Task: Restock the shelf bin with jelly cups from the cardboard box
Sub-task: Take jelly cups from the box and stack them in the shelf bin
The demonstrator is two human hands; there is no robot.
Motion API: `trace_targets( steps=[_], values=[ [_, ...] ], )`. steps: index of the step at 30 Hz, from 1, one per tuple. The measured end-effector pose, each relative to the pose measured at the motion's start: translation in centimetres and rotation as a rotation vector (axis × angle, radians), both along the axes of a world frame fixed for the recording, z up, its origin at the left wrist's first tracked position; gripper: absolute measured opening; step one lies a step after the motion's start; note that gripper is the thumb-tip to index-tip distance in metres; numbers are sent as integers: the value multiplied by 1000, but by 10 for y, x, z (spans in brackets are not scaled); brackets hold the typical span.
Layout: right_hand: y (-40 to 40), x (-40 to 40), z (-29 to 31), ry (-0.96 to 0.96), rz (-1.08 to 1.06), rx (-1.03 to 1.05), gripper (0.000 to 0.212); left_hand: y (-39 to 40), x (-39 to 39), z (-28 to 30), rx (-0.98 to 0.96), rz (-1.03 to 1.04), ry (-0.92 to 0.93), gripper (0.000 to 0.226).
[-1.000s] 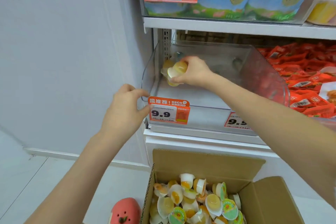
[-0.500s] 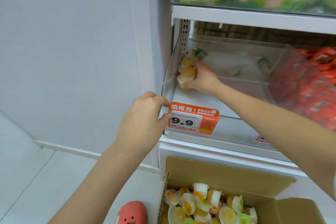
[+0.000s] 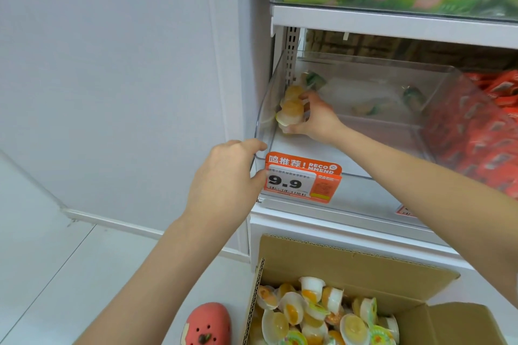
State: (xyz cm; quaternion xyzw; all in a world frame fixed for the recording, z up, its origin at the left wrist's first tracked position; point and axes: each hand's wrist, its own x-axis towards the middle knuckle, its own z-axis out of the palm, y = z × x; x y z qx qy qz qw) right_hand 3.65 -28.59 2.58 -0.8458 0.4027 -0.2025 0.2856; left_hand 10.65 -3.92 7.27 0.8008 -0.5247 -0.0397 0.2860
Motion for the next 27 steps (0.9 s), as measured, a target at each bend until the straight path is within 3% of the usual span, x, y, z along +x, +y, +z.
trace_targets(
  steps=[2, 4, 8, 11, 14, 18, 21, 24, 27],
  values=[
    [6, -9, 12, -5, -11, -19, 77, 3, 0, 2, -20, 23, 5, 37],
    [18, -29, 31, -38, -62, -103, 61, 9, -3, 3, -49, 36, 14, 31],
    [76, -95, 60, -339, 42, -212, 28, 25, -11, 2, -81, 7, 31, 16],
    [137, -151, 51, -405, 65, -311, 19, 37, -24, -14, -31, -51, 0, 12],
    [180, -203, 1, -239, 88, -276, 18, 53, -55, -51, 162, -212, -64, 12],
    [201, -256, -98, 252, 127, 85, 22, 61, -85, -126, 551, -414, -92, 15],
    [208, -288, -169, 527, 81, 323, 35, 57, -102, -187, 736, -465, -111, 22],
    [217, -309, -218, 642, -9, 499, 52, 55, -122, -240, 895, -503, -149, 32],
    [221, -313, -246, 591, -108, 535, 59, 54, -132, -273, 919, -447, -183, 41]
  ],
)
